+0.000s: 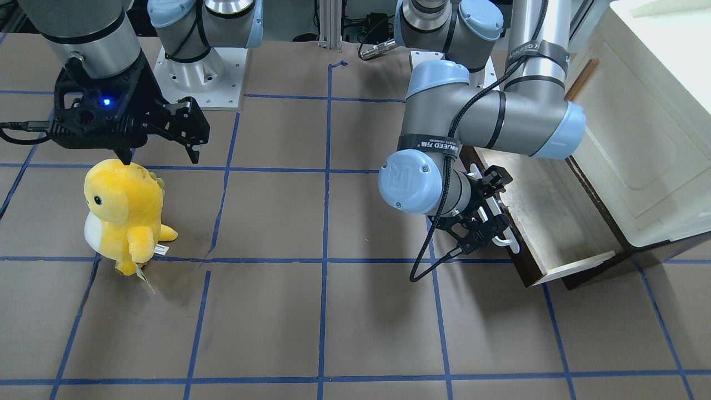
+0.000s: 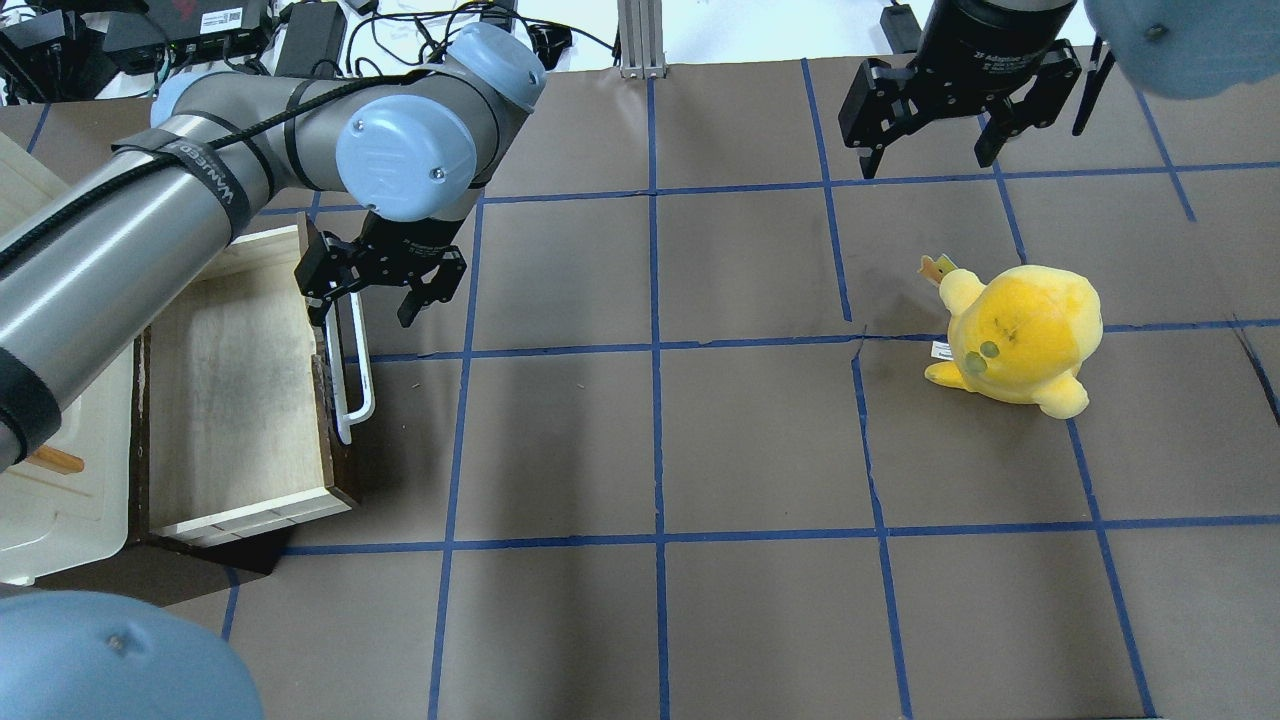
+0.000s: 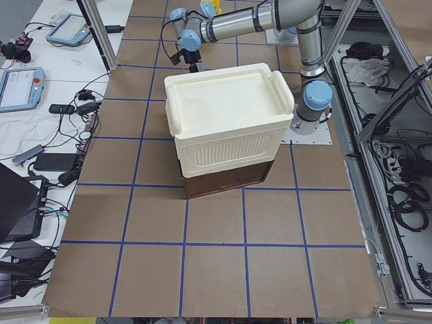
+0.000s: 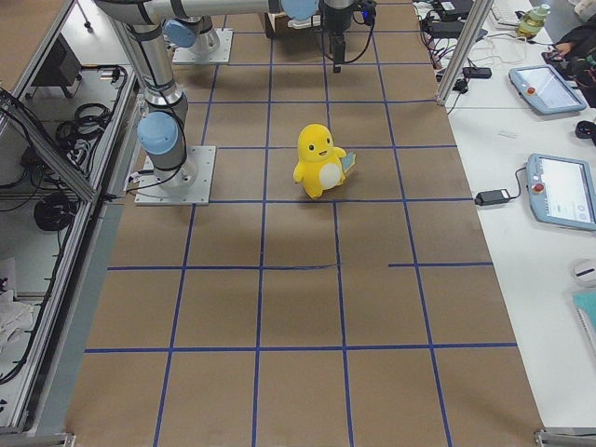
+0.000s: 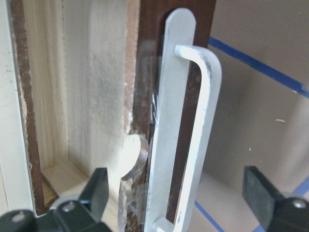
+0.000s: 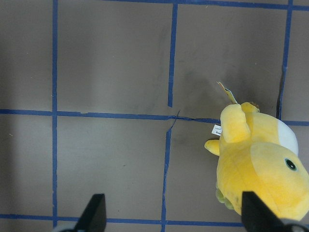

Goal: Pull drawer sideways
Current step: 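Open the left gripper and lift it off the handle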

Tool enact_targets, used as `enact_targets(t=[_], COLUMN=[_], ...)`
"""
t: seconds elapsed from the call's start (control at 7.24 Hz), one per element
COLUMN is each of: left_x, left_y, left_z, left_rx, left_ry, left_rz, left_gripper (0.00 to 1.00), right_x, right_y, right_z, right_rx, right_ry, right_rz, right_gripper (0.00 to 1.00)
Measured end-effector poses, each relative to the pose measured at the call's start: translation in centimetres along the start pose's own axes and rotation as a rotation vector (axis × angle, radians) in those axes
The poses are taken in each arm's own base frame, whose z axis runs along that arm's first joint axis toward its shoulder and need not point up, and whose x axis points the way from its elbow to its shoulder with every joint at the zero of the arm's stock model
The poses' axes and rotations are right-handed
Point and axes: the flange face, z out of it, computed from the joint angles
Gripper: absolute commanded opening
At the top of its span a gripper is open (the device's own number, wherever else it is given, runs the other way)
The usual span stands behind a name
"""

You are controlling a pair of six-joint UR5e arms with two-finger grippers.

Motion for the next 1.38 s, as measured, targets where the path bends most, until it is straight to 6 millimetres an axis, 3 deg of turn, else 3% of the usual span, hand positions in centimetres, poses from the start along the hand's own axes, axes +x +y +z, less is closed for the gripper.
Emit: enact_targets(t=[0.69, 1.11, 1.38], left_x=[-5.6, -10.2, -14.8], left_y=[0.2, -1.4, -2.3], left_z=[-8.1, -9.8, -10.0], left_rx=[0.040, 0.065, 0.089], left_ry=[0.276, 0.458, 0.613], left_rz=[0.184, 0.253, 0.295], left_gripper=[1.00, 1.00, 1.00], right_x=[0.0, 0.0, 0.0], right_y=[0.0, 0.0, 0.0], right_z=[0.0, 0.0, 0.0], right_rx=[0.000, 0.000, 0.000], right_ry=[0.001, 0.002, 0.001], right_rz=[0.000, 0.000, 0.000], right_gripper=[1.00, 1.00, 1.00])
